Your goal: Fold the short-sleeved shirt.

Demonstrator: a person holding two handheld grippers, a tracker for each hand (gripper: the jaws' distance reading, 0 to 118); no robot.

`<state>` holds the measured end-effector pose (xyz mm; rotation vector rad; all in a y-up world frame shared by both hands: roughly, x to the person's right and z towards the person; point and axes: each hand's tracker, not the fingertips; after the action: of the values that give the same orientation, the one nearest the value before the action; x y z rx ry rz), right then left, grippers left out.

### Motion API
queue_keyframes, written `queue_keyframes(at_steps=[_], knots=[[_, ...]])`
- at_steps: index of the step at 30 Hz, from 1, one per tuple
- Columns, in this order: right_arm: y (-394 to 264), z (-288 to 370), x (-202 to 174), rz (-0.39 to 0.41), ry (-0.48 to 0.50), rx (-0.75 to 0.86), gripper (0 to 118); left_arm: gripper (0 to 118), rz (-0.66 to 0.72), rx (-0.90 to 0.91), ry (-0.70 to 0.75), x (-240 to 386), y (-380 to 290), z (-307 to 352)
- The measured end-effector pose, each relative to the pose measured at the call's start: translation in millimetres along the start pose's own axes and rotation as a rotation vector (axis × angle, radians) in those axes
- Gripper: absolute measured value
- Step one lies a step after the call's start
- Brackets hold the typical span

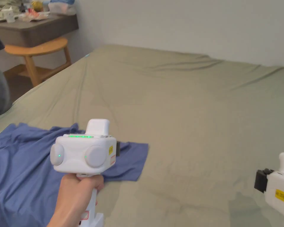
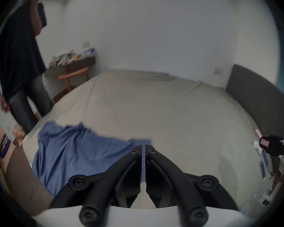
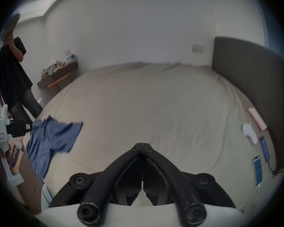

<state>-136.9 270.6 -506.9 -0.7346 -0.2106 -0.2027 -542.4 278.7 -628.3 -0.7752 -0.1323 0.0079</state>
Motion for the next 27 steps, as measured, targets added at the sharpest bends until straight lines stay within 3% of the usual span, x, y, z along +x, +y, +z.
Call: queue_keyframes(at_steps=[4, 7, 8, 10, 11, 13, 18, 21, 22, 23, 24, 25, 27], knots=[[-46.0, -25.1, -5.1, 0.001, 0.02, -0.12, 0, 4, -0.003, -0.173, 0.107, -61.2, -42.3, -20.3], [-68.3, -40.9, -10.0, -0.018, 0.042, -0.198, 0, 4, 0.03, -0.182, 0.097, -76.4, -51.9, -20.4], [-74.1, -45.0, -12.1, -0.022, 0.052, -0.214, 0, 18, 0.028, -0.199, 0.098, -77.1, -51.6, -24.4], [-82.2, -51.9, -16.7, -0.023, 0.055, -0.245, 0, 98, 0.032, -0.28, 0.048, -83.2, -48.5, -52.7], [-84.0, -50.5, -20.3, -0.021, 0.062, -0.259, 0, 109, 0.047, -0.321, 0.027, -82.5, -51.1, -59.2], [-88.2, -51.5, -23.5, -0.019, 0.061, -0.274, 0, 109, 0.041, -0.322, -0.018, -80.8, -52.5, -76.0], [-91.8, -53.8, -22.0, 0.003, 0.061, -0.297, 0, 109, -0.016, -0.417, 0.122, -73.2, -56.9, -111.3], [-91.3, -52.9, -17.9, 0.002, 0.054, -0.3, 0, 100, -0.045, -0.38, 0.149, -82.6, -58.6, -112.5], [-91.2, -52.7, -16.0, -0.003, 0.054, -0.302, 0, 83, -0.029, -0.369, 0.147, -87.6, -55.9, -107.4], [-91.2, -49.2, -17.3, -0.01, 0.052, -0.301, 0, 57, 0.01, -0.359, 0.147, -93.6, -52.9, -102.8], [-91.5, -48.4, -16.1, -0.016, 0.056, -0.301, 0, 19, 0.039, -0.342, 0.14, -99.8, -49.9, -97.2], [-92.0, -48.1, -15.6, -0.019, 0.061, -0.302, 0, 2, 0.065, -0.318, 0.125, -104.7, -47.9, -93.5], [-92.1, -46.8, -17.0, -0.021, 0.062, -0.304, 0, 2, 0.042, -0.339, 0.161, -113.1, -43.3, -94.9]])
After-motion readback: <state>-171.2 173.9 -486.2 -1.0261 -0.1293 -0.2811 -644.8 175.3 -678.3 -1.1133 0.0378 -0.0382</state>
